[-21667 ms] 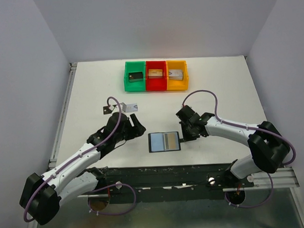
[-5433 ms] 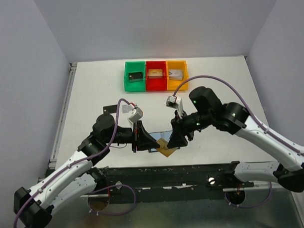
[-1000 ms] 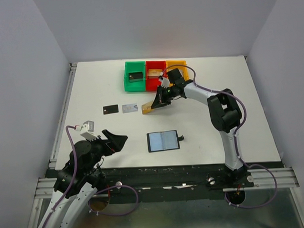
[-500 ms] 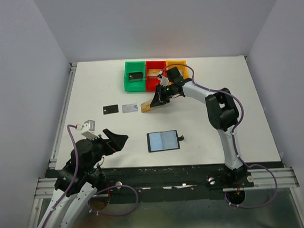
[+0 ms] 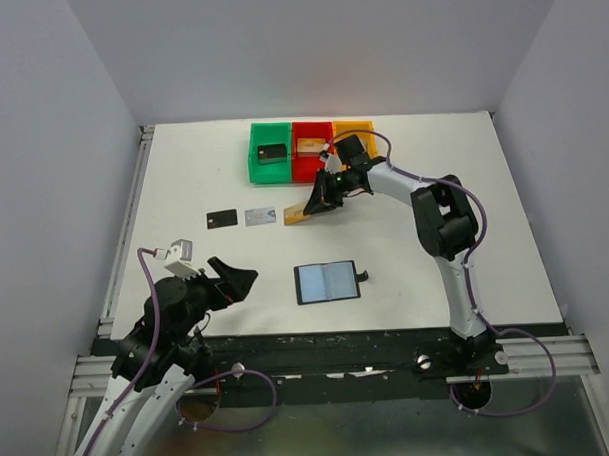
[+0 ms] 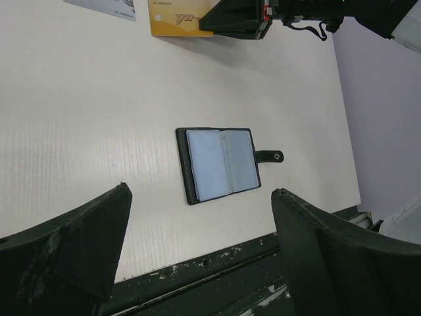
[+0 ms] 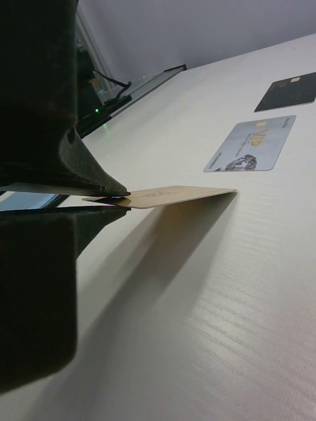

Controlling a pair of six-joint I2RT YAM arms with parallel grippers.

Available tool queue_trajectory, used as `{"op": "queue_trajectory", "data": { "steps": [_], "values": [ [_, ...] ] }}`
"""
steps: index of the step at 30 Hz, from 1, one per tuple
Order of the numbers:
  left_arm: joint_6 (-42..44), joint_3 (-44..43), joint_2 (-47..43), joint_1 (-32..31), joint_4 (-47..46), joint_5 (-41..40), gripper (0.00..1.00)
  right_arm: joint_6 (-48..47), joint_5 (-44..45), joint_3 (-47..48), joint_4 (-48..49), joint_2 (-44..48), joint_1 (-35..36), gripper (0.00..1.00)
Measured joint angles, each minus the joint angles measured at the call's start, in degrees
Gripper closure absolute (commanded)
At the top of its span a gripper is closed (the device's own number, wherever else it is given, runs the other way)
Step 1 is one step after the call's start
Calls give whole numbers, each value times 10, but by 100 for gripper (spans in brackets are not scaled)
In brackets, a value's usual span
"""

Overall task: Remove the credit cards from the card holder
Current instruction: Place the credit card at the center of the board.

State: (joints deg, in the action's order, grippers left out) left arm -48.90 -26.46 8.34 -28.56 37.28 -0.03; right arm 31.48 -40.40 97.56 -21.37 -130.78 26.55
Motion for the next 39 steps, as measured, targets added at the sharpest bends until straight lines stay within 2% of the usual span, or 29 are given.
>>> {"op": "queue_trajectory", "data": {
  "steps": [12, 23, 39],
  "values": [
    [0, 0, 3, 0, -4, 0, 1, 0, 0, 0, -2, 0, -2, 71],
    [0, 0, 7, 0, -5, 0, 1, 0, 1, 0, -11, 0, -12, 67],
    [0, 0, 12, 0, -8, 0, 1, -5, 7, -41, -23, 30, -45, 66]
  ]
}}
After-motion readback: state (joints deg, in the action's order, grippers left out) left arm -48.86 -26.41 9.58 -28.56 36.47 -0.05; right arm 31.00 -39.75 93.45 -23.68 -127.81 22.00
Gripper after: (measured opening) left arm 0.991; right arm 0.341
